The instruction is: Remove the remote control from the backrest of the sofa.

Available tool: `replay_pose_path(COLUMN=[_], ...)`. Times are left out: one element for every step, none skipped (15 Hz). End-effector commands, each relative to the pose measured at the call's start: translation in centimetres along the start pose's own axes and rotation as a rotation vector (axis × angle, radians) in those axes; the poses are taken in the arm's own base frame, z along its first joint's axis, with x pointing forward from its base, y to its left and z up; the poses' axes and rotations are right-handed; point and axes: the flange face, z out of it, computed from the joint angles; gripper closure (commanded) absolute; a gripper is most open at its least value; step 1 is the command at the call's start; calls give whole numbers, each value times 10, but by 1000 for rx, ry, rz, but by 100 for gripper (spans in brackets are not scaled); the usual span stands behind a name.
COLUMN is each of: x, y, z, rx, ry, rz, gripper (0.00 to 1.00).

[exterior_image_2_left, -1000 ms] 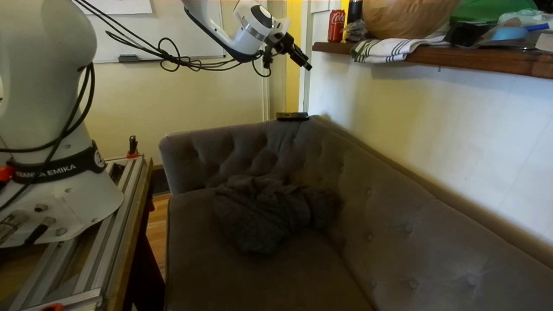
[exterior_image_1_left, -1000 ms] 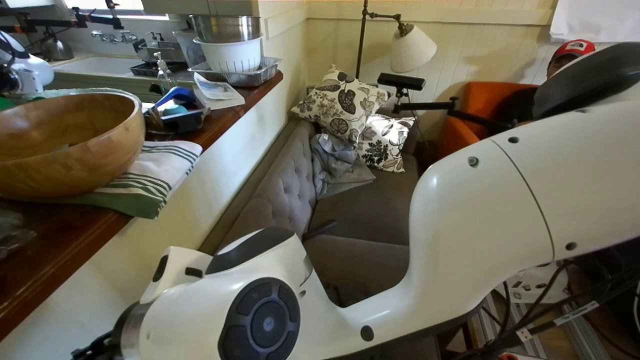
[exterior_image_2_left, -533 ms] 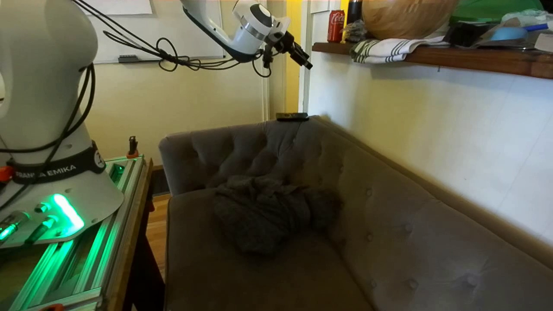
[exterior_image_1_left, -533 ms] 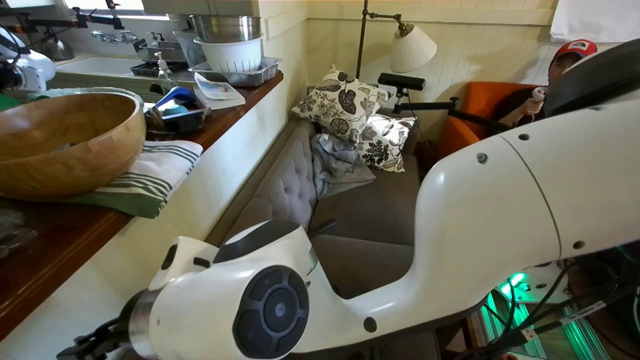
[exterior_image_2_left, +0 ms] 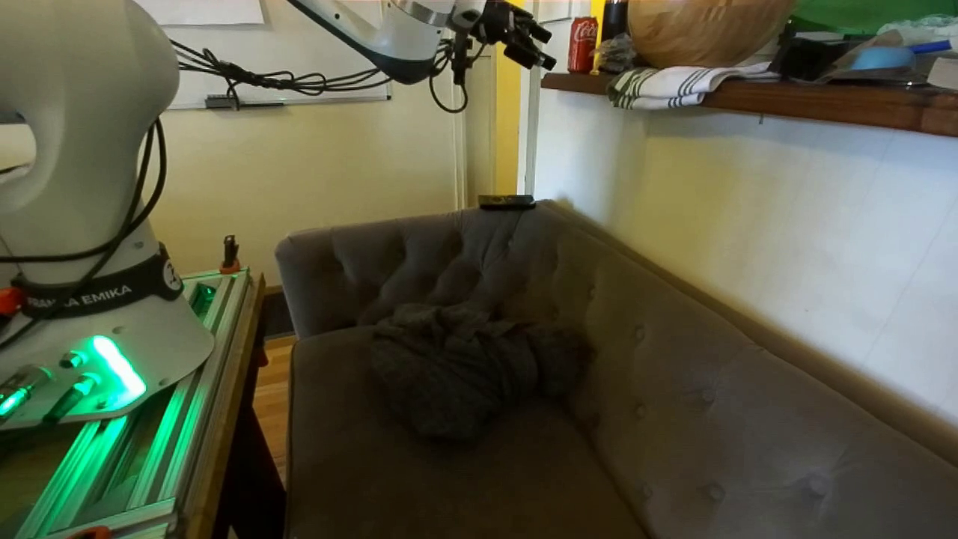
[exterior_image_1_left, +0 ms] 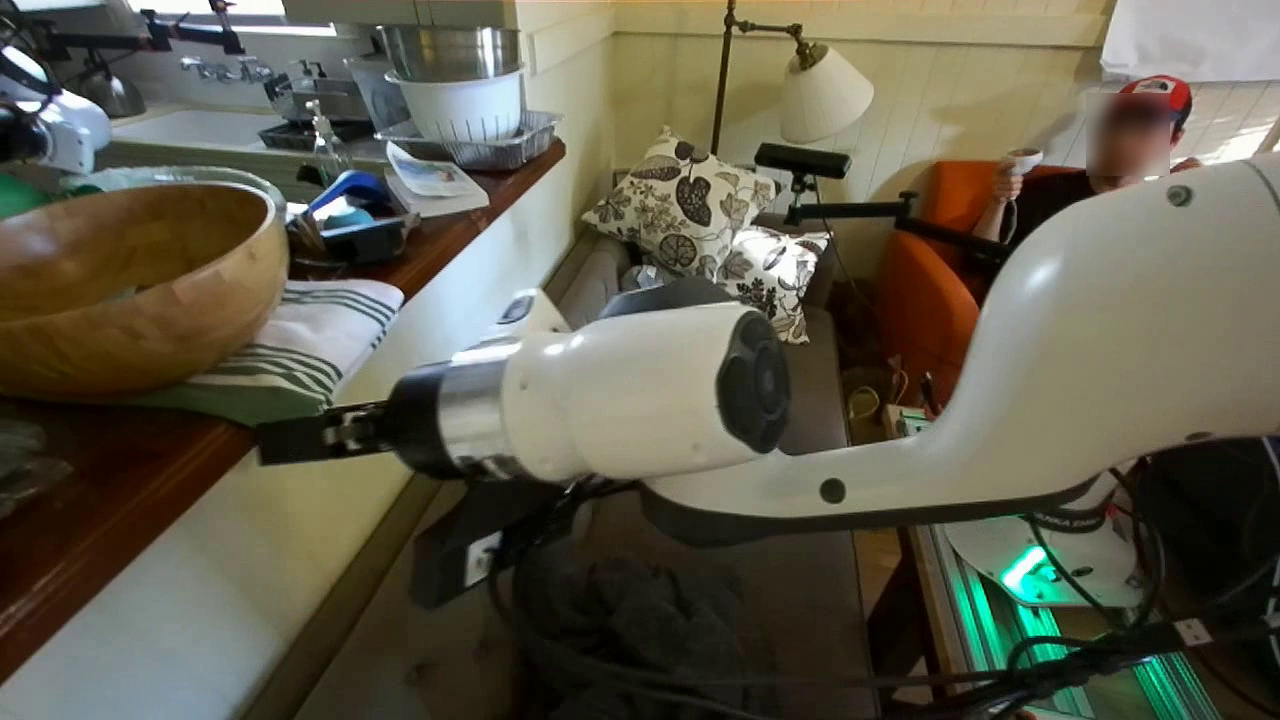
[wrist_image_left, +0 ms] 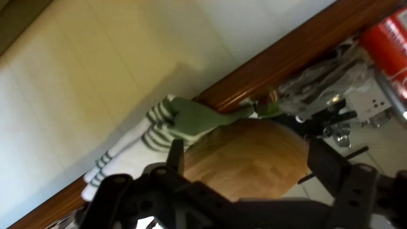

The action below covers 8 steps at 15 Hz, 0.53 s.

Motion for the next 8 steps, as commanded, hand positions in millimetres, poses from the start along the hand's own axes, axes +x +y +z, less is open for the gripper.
replay_pose_path(x=[40, 54, 63, 54, 60, 63, 63, 62], y=[65, 81, 96, 70, 84, 93, 96, 97], z=[-38, -45, -50, -33, -38, -42, -44, -44], rx=[-57, -89, -121, -92, -114, -127, -132, -133], ry=[79, 101, 123, 95, 110, 115, 116, 116], rz=[181, 236, 288, 212, 243, 259, 265, 265], gripper=[0, 0, 0, 0, 0, 0, 0, 0])
